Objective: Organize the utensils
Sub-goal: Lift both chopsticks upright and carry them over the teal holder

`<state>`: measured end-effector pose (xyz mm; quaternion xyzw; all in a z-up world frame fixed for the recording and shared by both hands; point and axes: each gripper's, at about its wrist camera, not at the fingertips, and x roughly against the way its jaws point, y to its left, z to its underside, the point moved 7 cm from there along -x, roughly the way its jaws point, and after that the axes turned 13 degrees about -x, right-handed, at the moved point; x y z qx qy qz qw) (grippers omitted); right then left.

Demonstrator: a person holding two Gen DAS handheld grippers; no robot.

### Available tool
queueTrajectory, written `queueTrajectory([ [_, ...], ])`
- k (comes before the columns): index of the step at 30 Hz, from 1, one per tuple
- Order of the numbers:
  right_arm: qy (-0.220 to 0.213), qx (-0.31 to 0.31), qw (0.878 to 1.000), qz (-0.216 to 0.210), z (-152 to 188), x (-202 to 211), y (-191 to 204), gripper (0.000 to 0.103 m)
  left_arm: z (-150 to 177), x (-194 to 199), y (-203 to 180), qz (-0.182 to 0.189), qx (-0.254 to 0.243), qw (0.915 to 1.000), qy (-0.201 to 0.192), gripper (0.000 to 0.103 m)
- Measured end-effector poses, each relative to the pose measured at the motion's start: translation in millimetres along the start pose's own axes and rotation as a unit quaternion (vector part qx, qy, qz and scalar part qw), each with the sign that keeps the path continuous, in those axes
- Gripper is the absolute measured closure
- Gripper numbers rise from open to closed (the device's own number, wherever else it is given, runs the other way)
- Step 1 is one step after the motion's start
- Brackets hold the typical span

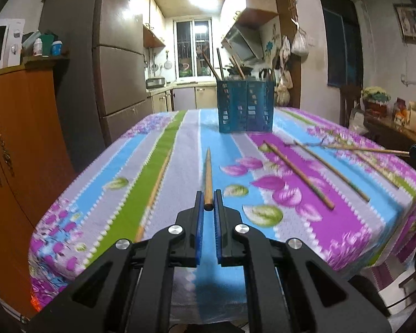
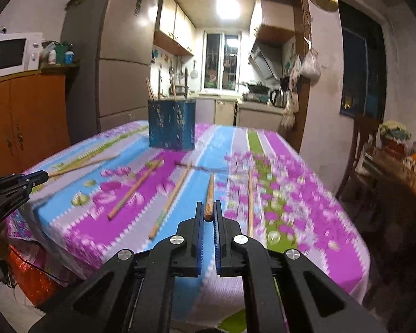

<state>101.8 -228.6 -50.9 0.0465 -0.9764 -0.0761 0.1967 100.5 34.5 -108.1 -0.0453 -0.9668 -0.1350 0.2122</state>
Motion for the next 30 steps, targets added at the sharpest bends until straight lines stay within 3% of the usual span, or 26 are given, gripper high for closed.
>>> queueTrajectory([
  [5, -0.036, 0.017, 0.999, -0.012, -36, 18, 6, 0.095, -26, 17, 15, 0.002, 0.022, 0.9994, -0.025, 0.098],
  [15, -0.088, 0.044, 0.995, -0.036, -92, 40, 20, 0.095, -79, 46, 36, -0.002, 0.018, 0.9969, -0.076, 0.098],
  [30, -0.056, -0.001, 0.994, -0.091, -131, 25, 15, 0.095, -127, 58, 39, 0.026, 0.012, 0.9942, -0.104, 0.098],
])
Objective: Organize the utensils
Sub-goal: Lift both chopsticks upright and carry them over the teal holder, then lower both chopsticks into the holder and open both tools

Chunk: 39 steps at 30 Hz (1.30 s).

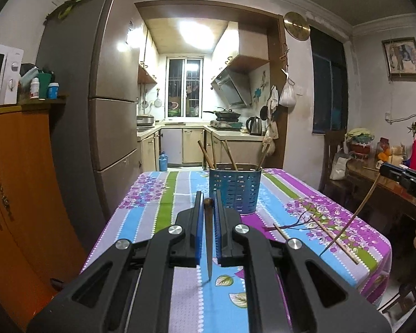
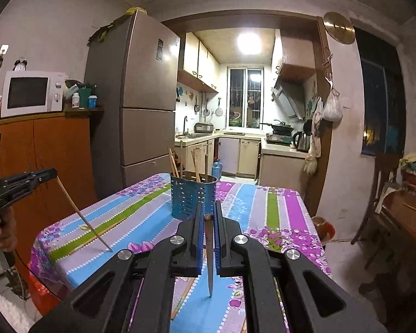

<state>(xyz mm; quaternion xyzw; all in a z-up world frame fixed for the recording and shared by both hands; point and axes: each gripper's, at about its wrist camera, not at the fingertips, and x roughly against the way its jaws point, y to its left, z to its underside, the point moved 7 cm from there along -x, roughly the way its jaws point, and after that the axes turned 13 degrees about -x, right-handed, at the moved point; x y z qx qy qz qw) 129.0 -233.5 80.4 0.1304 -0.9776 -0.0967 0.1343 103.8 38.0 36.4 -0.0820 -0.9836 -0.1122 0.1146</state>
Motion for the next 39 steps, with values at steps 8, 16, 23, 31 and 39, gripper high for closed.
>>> queueTrajectory([
  [8, 0.008, -0.020, 1.000, -0.019, -11, -6, 2, 0.095, -10, -5, 5, 0.021, 0.011, 0.9997, 0.009, 0.098],
  [16, 0.016, -0.015, 0.999, -0.033, -20, -12, 13, 0.095, -21, -12, 7, 0.051, 0.033, 0.9978, 0.027, 0.098],
  [23, 0.031, -0.010, 0.998, -0.044, -29, -22, 21, 0.095, -29, -13, 0, 0.058, 0.021, 0.9979, 0.020, 0.098],
  [31, 0.049, -0.015, 0.997, -0.062, -60, -58, 32, 0.095, -54, -33, -8, 0.069, 0.003, 0.9976, 0.004, 0.098],
  [39, -0.026, -0.027, 0.997, -0.060, -160, -117, 56, 0.095, -159, -91, -13, 0.044, -0.044, 0.9939, -0.092, 0.098],
])
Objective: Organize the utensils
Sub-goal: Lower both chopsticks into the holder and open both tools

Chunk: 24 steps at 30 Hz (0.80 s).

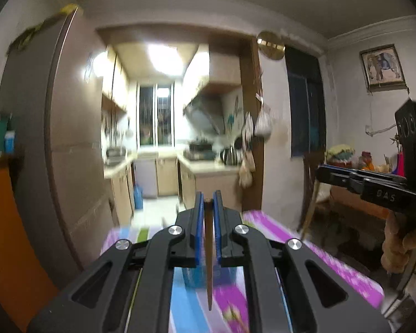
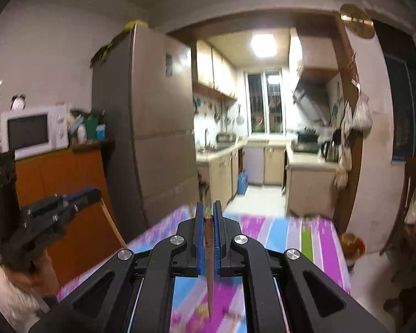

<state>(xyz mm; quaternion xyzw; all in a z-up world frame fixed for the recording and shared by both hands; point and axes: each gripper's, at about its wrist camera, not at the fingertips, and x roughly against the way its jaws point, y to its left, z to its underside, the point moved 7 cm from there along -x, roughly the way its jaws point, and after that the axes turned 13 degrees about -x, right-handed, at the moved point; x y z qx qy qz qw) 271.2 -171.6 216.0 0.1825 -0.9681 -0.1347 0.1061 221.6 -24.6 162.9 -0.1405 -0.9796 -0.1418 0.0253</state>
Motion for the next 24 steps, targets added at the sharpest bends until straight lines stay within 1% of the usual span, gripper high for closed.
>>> queueTrajectory([
  [2, -0.028, -0.004, 1.000, 0.006, -26, -20, 3, 0.095, -18, -24, 3, -0.007, -0.005, 0.9998, -0.016, 0.098],
  [4, -0.041, -0.004, 0.999, 0.014, -40, -37, 3, 0.095, -29, -43, 6, -0.014, -0.005, 0.9995, -0.027, 0.098],
  [6, -0.047, 0.000, 0.999, 0.026, -48, -57, 0, 0.095, -35, -65, 9, -0.015, 0.000, 0.9994, -0.033, 0.098],
  [8, -0.039, 0.003, 0.998, 0.040, -47, -84, -5, 0.096, -32, -92, 14, -0.021, 0.013, 0.9993, -0.027, 0.098],
  [10, -0.035, 0.010, 0.998, 0.052, -44, -106, -9, 0.096, -25, -112, 18, -0.020, 0.021, 0.9994, -0.020, 0.098],
  [13, -0.025, -0.002, 0.998, 0.059, -39, -134, -20, 0.096, -9, -145, 19, -0.016, 0.028, 0.9995, -0.002, 0.098],
  [16, -0.002, -0.020, 0.998, 0.063, -26, -161, -33, 0.096, 10, -167, 16, -0.017, 0.026, 0.9993, 0.021, 0.098],
  [20, 0.025, -0.042, 0.997, 0.065, -8, -188, -48, 0.095, 42, -191, 12, -0.010, 0.016, 0.9979, 0.062, 0.098],
  [22, 0.056, -0.061, 0.995, 0.059, 7, -204, -55, 0.095, 59, -203, 10, -0.001, 0.016, 0.9960, 0.088, 0.098],
  [24, 0.074, -0.063, 0.993, 0.068, 19, -213, -61, 0.095, 79, -212, 10, -0.006, 0.024, 0.9936, 0.111, 0.097],
])
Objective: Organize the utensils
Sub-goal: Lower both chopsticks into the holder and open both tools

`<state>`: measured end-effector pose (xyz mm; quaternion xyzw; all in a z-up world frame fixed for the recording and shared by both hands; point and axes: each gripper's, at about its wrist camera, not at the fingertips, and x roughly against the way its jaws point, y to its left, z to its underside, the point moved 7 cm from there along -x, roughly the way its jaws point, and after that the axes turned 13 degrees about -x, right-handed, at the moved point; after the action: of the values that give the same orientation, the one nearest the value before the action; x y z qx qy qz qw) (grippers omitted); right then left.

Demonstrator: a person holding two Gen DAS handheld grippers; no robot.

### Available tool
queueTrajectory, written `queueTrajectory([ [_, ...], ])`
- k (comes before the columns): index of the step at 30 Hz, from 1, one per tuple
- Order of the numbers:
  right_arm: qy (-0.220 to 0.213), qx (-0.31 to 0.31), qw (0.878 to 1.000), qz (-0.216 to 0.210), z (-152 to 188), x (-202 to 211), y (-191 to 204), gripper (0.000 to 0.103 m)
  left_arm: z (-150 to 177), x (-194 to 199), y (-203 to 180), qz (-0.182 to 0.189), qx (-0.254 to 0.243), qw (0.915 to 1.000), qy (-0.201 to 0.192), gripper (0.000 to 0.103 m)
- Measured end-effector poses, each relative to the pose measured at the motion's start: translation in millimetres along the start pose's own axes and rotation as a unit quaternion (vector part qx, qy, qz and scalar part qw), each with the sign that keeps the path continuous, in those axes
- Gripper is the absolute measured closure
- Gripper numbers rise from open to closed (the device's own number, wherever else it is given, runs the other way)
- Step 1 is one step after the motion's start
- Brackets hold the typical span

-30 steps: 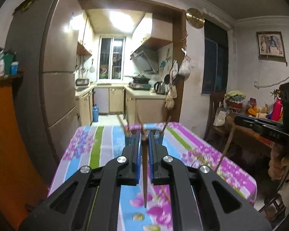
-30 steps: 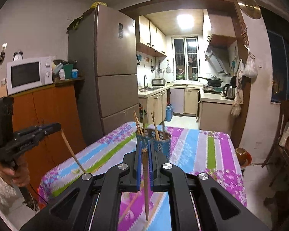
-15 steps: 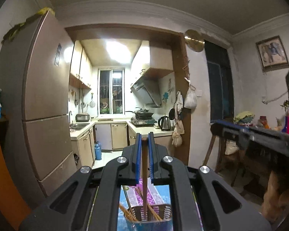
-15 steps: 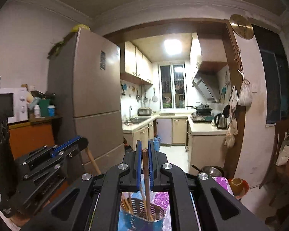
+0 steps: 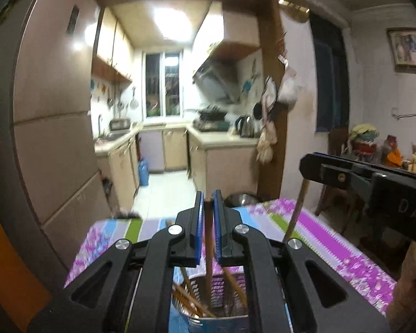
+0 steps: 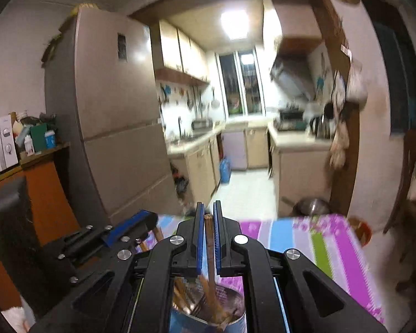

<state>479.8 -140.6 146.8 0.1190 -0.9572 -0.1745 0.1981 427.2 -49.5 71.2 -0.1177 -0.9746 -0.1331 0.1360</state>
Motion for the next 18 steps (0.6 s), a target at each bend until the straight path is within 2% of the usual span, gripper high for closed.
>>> queueTrajectory([
  [2, 0.005, 0.000, 1.000, 0.009, 7, -5, -5, 0.095, 12, -8, 3, 0.002, 0.005, 0.9997, 0.023, 0.097],
  [6, 0.015, -0.001, 1.000, 0.015, 12, -8, -10, 0.095, 24, -12, 13, -0.003, 0.009, 0.9995, 0.032, 0.097],
  [9, 0.008, 0.008, 1.000, 0.013, 9, 1, -8, 0.095, 21, -7, 21, -0.006, 0.009, 0.9996, 0.028, 0.097],
  [16, -0.024, -0.007, 1.000, -0.017, -13, 65, -11, 0.095, -12, 22, 53, -0.004, 0.055, 0.9985, -0.004, 0.097],
  [18, -0.033, 0.000, 0.999, -0.024, -16, 93, -13, 0.095, -22, 36, 61, -0.012, 0.049, 0.9986, -0.016, 0.097],
])
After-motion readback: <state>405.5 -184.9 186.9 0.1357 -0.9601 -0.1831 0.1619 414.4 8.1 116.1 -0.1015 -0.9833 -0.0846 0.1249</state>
